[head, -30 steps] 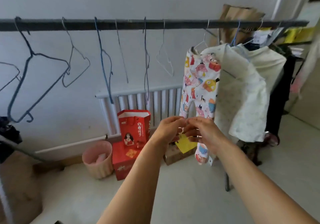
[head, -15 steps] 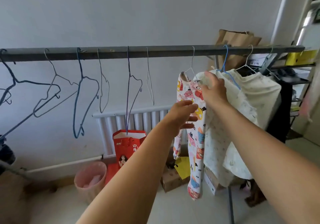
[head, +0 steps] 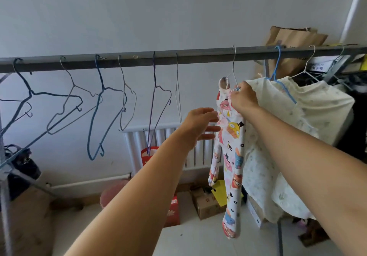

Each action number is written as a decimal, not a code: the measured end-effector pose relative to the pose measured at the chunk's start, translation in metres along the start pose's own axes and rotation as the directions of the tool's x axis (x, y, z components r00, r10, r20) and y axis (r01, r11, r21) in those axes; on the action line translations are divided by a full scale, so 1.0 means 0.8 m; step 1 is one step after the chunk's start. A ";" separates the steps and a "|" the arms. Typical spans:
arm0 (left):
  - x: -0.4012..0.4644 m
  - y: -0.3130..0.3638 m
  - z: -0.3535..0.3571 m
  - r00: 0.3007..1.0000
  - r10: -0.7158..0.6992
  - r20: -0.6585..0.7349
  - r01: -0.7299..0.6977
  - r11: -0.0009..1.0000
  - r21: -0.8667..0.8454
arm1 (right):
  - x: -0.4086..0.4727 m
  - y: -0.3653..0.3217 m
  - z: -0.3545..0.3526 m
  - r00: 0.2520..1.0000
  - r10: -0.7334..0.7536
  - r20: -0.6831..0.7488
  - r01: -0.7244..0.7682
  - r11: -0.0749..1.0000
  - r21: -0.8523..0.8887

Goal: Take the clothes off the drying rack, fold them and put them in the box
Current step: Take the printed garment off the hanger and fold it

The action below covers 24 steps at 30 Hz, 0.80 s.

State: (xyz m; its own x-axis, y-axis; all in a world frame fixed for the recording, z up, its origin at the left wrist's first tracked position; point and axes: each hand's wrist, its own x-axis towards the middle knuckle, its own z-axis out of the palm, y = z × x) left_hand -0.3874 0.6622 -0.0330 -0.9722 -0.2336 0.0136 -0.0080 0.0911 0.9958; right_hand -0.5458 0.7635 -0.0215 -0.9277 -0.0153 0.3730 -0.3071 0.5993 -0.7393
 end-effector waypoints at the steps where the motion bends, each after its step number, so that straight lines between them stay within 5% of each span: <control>1: 0.001 -0.002 -0.003 1.000 0.004 -0.009 -0.004 1.000 -0.005 | -0.002 -0.001 -0.003 0.999 -0.024 -0.044 0.026 0.999 0.043; 6: 0.001 -0.009 -0.011 0.994 0.089 -0.057 -0.087 0.996 0.030 | -0.027 0.002 -0.034 0.972 -0.209 -0.106 0.229 0.944 0.239; 11: -0.008 -0.030 -0.025 0.988 0.148 -0.042 -0.142 0.983 0.120 | -0.069 0.041 -0.075 0.904 -0.399 0.151 0.359 0.903 0.236; 18: -0.012 -0.084 -0.041 0.969 0.187 -0.163 -0.142 0.957 0.254 | -0.111 0.088 -0.114 0.843 -0.378 0.383 0.320 0.924 0.209; 24: -0.036 -0.098 -0.052 0.931 0.360 -0.066 -0.191 0.631 0.752 | -0.142 0.098 -0.133 0.814 -0.399 0.422 0.331 0.916 0.228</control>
State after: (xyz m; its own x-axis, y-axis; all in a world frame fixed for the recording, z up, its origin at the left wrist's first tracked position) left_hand -0.3493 0.6217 -0.1074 -0.8922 -0.2480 0.3774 0.0051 0.8301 0.5576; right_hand -0.4418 0.8973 -0.0626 -0.7221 -0.5895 0.3621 -0.6367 0.3616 -0.6811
